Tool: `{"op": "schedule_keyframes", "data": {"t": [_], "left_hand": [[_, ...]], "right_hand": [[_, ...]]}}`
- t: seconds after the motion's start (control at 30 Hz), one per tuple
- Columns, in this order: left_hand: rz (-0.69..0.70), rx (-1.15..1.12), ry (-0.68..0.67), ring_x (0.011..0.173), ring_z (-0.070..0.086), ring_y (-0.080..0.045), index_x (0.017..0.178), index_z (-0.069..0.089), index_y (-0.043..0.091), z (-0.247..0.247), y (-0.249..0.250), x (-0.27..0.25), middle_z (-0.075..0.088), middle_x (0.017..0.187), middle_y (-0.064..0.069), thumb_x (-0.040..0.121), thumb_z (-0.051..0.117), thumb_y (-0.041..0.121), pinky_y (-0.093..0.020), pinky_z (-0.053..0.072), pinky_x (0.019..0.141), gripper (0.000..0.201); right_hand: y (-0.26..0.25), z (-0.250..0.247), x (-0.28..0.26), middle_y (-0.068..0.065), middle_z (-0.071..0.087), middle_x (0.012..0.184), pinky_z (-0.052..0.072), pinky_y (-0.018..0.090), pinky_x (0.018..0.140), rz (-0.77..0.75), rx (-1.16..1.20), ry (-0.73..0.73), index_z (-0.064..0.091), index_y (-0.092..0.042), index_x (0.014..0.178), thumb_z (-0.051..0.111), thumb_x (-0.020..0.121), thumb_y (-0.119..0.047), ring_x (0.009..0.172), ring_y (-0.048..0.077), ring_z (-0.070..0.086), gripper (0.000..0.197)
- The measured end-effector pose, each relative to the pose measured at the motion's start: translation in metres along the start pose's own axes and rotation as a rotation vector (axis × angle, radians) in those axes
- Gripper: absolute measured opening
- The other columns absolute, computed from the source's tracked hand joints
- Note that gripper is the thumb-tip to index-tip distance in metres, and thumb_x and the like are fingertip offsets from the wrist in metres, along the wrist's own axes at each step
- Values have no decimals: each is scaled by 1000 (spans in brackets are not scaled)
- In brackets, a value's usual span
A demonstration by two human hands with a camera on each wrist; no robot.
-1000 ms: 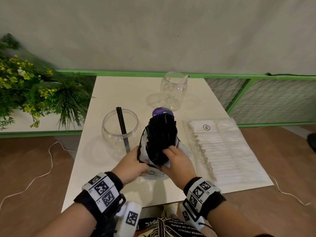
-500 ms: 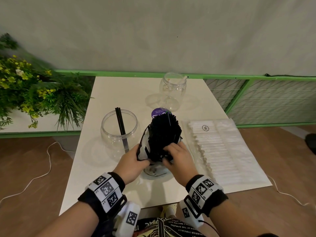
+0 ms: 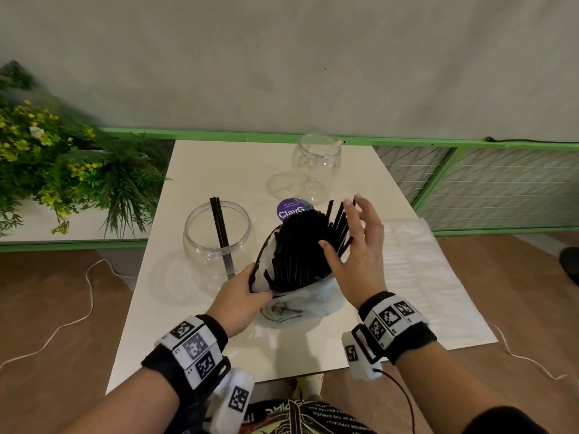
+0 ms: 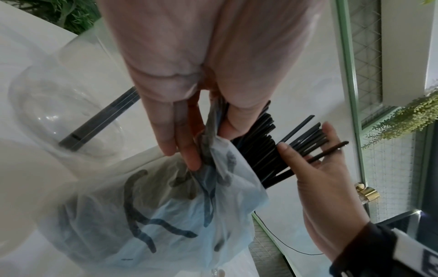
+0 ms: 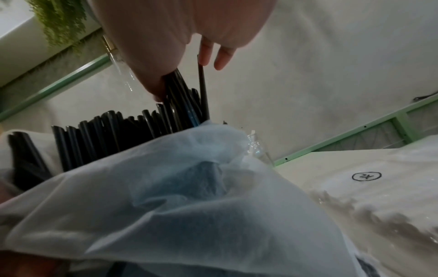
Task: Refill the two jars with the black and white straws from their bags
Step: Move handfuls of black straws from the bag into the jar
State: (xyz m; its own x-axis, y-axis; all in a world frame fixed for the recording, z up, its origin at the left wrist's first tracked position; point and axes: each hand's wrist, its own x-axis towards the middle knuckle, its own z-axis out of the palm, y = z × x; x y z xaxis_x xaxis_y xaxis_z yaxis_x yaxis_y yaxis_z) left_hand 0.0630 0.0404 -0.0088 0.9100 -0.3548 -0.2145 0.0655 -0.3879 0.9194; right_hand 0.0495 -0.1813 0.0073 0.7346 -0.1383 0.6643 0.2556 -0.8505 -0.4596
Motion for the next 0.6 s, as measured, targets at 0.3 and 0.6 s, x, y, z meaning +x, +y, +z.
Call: {"op": "schedule_keyframes", "data": {"t": [0.3, 0.6], "left_hand": [[23, -4, -19, 92, 63, -2, 105, 60, 27, 0, -4, 1, 70, 97, 10, 82, 65, 9, -10, 43, 70, 30], [29, -3, -24, 94, 63, -9, 102, 60, 29, 1, -5, 3, 70, 96, 7, 76, 65, 17, -21, 46, 76, 29]], "right_hand": [[1, -3, 22, 8, 4, 159, 18, 24, 117, 32, 70, -128, 8, -20, 151, 71, 82, -11, 148, 18, 9, 94], [-12, 4, 28, 6, 32, 151, 31, 18, 110, -93, 98, -228, 37, -10, 143, 61, 81, 4, 137, 7, 30, 68]]}}
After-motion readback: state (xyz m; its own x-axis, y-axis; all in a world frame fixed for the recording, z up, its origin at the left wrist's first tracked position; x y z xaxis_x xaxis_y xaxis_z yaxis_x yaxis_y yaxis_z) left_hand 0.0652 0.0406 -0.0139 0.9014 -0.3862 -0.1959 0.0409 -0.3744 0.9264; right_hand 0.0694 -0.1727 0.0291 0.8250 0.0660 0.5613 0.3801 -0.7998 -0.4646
